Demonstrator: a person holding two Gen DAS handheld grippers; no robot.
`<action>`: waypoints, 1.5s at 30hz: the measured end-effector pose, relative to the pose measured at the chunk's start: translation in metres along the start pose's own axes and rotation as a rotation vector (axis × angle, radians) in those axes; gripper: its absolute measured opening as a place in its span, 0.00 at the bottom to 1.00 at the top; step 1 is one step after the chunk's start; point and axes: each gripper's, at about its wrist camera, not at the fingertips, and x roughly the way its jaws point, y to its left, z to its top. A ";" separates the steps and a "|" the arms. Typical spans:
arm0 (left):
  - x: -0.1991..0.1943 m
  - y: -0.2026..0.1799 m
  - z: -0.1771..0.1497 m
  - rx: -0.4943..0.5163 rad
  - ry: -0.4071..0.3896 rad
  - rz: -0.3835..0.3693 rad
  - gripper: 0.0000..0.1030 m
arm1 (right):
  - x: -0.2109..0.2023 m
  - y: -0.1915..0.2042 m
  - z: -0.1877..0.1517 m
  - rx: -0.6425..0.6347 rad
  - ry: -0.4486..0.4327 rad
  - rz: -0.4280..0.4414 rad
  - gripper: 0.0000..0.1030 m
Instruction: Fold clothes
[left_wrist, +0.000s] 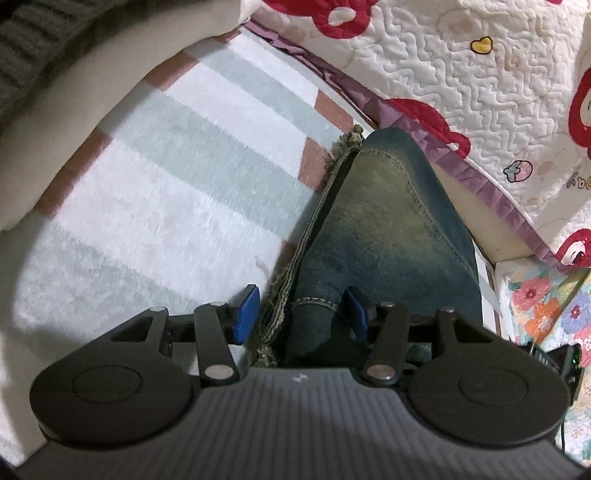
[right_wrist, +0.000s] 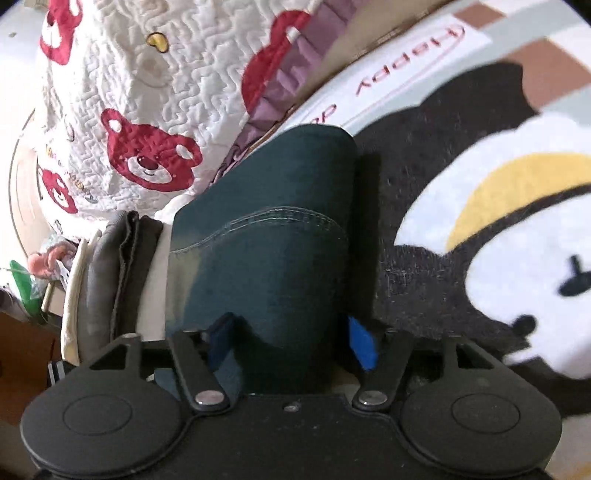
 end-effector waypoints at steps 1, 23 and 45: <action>0.002 -0.003 0.000 0.013 -0.002 0.001 0.46 | 0.000 0.002 0.005 -0.025 -0.003 -0.002 0.71; 0.023 -0.046 -0.022 0.009 -0.020 -0.053 0.50 | -0.008 -0.042 0.036 0.011 -0.068 -0.087 0.54; 0.072 -0.080 0.066 0.038 0.005 -0.040 0.60 | -0.037 -0.067 -0.018 0.041 0.009 0.007 0.58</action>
